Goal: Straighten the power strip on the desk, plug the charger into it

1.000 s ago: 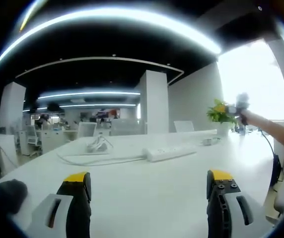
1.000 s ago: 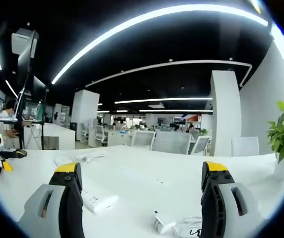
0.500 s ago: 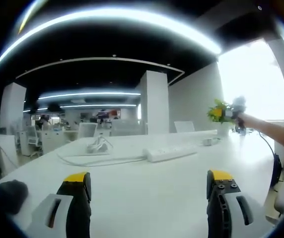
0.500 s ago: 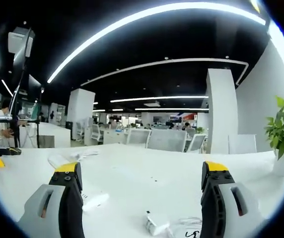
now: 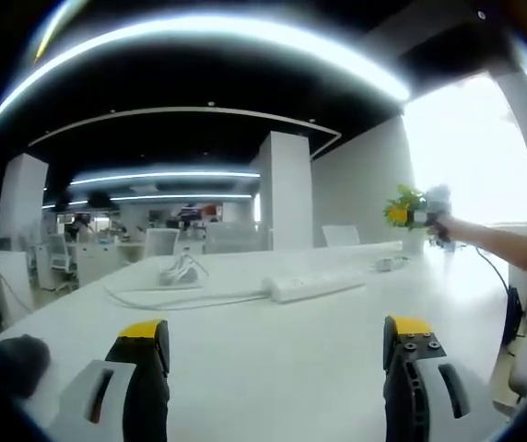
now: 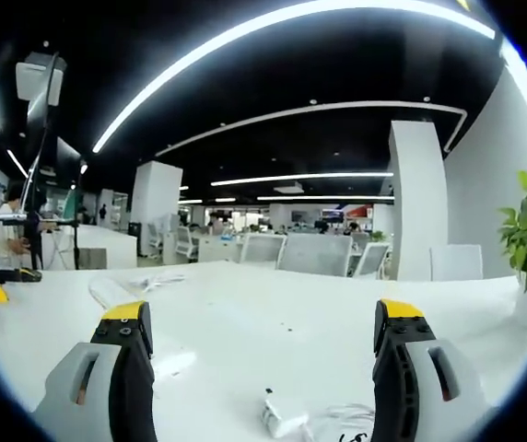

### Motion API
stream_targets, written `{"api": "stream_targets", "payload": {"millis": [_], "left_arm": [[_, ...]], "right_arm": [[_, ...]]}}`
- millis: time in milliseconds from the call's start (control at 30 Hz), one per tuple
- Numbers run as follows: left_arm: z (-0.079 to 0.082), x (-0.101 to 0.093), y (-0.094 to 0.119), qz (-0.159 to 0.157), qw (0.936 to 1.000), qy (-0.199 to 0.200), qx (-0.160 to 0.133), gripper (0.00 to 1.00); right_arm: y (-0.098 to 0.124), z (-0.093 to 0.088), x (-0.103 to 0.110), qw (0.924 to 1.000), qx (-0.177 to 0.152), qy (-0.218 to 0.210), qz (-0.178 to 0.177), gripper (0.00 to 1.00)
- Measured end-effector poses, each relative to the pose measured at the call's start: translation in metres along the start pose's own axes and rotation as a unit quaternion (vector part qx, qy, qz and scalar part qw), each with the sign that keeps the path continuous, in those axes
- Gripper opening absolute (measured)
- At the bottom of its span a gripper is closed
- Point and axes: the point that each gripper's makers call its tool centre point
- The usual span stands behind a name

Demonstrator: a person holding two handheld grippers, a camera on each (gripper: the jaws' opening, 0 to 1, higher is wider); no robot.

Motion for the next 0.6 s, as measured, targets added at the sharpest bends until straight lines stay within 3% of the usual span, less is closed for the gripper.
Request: {"api": "stream_targets", "payload": {"millis": [600], "left_arm": [[-0.003, 0.0, -0.002, 0.0, 1.0, -0.002, 0.005, 0.99]], "right_arm": [[-0.008, -0.011, -0.007, 1.0, -0.001, 0.003, 0.009, 1.0]]}}
Point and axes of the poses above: the point that each gripper's makers call its tool centre point, and the gripper's own axes: y roughly backward along the fingers, x roughly to its left, z roughly out of its top, and after that the axes turned 3 degrees about -z, right-handed
